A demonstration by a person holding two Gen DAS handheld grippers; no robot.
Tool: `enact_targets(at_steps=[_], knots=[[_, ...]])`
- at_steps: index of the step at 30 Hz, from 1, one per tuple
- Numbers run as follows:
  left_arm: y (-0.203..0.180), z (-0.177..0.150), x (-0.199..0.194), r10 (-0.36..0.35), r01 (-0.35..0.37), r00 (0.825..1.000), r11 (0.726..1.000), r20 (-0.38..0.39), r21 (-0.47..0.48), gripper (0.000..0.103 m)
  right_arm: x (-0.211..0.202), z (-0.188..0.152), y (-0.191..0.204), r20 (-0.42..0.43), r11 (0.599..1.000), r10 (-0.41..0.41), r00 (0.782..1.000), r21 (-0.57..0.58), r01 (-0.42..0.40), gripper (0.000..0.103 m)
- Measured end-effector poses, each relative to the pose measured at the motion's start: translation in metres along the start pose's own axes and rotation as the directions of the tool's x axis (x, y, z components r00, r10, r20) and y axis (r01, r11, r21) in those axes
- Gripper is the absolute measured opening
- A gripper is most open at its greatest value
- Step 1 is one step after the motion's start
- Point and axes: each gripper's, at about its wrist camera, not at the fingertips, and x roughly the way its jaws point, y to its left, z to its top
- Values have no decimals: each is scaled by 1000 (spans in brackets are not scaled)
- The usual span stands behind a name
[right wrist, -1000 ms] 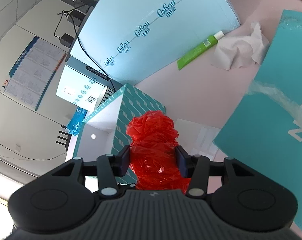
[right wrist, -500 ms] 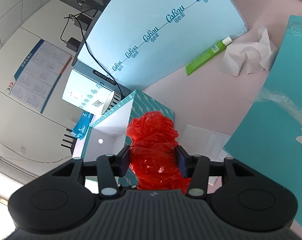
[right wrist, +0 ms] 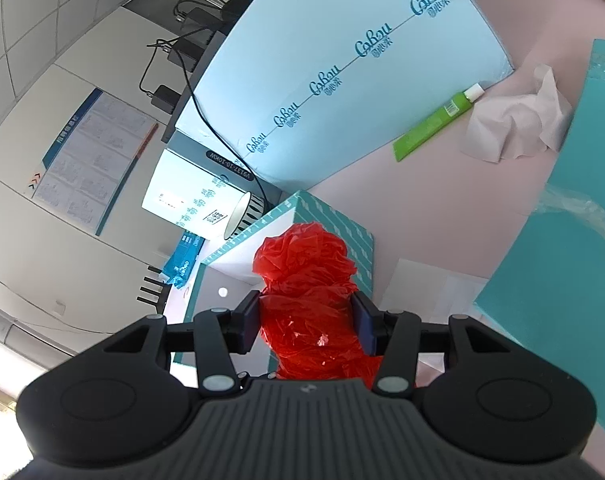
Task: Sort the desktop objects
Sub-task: 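Close the left tool on the red bag beside the right tool, then carry the red bag with both tools over the open teal box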
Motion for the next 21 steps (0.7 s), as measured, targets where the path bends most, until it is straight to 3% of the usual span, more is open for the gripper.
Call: enact_targets(at_steps=[8,10,13,21], knots=[[12,-5,-2,6,-6,1000,1000,20,-8,27,2,-1,10,10,1000,13,1000,-8,-13,52],[3,-8,-31,9,-8,1000,1000,27,-8,27,2,-1,12,14,1000,17,1000,-9,-17,52],[3,-4,-42,12,-12,999,1000,37,-8,27,2,-1,16,20,1000,25,999,-11,-25,52],[15,-10,-36,18,-17,998,1000,52,-15,27,9,-3,27,30,999,42,999,-17,-41,53]])
